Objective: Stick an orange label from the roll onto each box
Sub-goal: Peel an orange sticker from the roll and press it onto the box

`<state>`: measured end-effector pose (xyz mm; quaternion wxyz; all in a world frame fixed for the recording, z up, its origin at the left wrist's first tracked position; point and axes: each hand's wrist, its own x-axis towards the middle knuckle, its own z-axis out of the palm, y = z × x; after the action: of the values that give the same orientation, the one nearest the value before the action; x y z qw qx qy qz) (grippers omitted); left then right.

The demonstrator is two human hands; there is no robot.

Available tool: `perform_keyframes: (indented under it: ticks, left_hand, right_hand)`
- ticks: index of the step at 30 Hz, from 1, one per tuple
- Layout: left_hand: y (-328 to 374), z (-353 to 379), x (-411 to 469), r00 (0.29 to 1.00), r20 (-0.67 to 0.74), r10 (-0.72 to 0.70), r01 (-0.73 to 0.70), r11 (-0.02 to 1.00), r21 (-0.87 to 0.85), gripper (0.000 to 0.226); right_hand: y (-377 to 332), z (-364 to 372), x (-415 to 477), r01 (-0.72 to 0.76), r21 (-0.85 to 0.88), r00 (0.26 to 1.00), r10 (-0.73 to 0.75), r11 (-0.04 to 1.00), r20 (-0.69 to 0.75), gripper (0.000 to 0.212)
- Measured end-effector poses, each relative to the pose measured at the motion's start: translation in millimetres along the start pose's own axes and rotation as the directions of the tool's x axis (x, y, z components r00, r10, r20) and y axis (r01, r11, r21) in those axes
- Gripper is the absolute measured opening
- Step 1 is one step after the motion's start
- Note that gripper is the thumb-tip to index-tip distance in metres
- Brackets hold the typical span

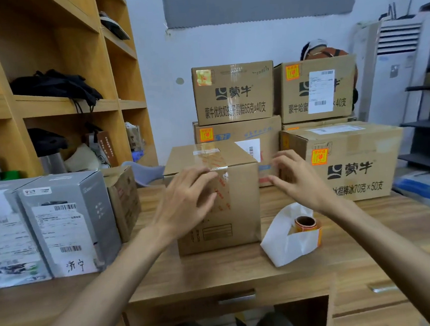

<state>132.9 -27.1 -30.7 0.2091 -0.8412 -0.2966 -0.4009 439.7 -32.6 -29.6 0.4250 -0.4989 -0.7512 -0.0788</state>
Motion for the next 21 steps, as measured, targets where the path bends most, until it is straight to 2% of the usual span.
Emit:
perform_keyframes:
  ticks: [3, 5, 9, 11, 13, 18, 21]
  left_hand:
    - [38, 36, 8, 0.989, 0.086, 0.116, -0.109, 0.991, -0.081, 0.041]
    - [65, 61, 14, 0.977, 0.170, 0.131, -0.107, 0.984, -0.145, 0.043]
    - [106, 106, 23, 0.924, 0.373, 0.089, 0.003, 0.971, -0.240, 0.043]
    - [122, 120, 26, 0.888, 0.457, 0.052, 0.072, 0.965, -0.250, 0.041]
    - [133, 131, 28, 0.851, 0.524, -0.004, 0.161, 0.953, -0.255, 0.039]
    - [146, 154, 25, 0.797, 0.584, -0.153, 0.372, 0.887, -0.275, 0.024]
    - [146, 161, 19, 0.773, 0.610, -0.177, 0.441, 0.840, -0.316, 0.013]
  right_hand:
    - [17, -19, -22, -0.060, -0.049, 0.996, 0.063, 0.997, 0.067, 0.010]
    - [28, -27, -38, -0.135, -0.084, 0.978, 0.147, 0.987, 0.149, 0.006]
    - [53, -31, -67, -0.244, -0.165, 0.915, 0.284, 0.955, 0.286, 0.008]
    - [59, -31, -77, -0.260, -0.135, 0.898, 0.290, 0.956, 0.332, 0.004]
    - [59, -30, -84, -0.261, -0.089, 0.891, 0.276, 0.961, 0.361, 0.009]
    - [58, -21, -94, -0.331, -0.044, 0.852, 0.319, 0.943, 0.414, 0.022]
    - [59, -17, -97, -0.334, -0.071, 0.849, 0.332, 0.940, 0.411, 0.023]
